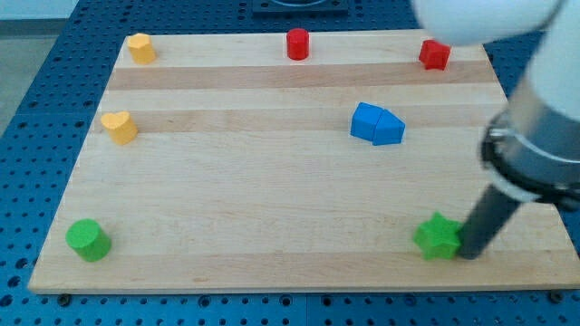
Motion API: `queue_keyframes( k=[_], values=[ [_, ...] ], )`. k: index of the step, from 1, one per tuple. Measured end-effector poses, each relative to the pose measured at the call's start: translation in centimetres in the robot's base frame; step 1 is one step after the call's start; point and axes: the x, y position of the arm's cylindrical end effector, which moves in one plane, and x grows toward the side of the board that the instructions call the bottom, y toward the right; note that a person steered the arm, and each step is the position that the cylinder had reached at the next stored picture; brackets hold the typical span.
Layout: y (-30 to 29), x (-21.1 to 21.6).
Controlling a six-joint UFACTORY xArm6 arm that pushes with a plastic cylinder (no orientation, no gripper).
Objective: Move the green star to the left side
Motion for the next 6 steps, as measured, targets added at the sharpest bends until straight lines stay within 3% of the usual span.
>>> queue_keyframes(
  k=[1, 3, 6],
  values=[
    [-4.1, 0.0],
    [-6.4, 1.9],
    [-14.0, 0.1]
  ],
)
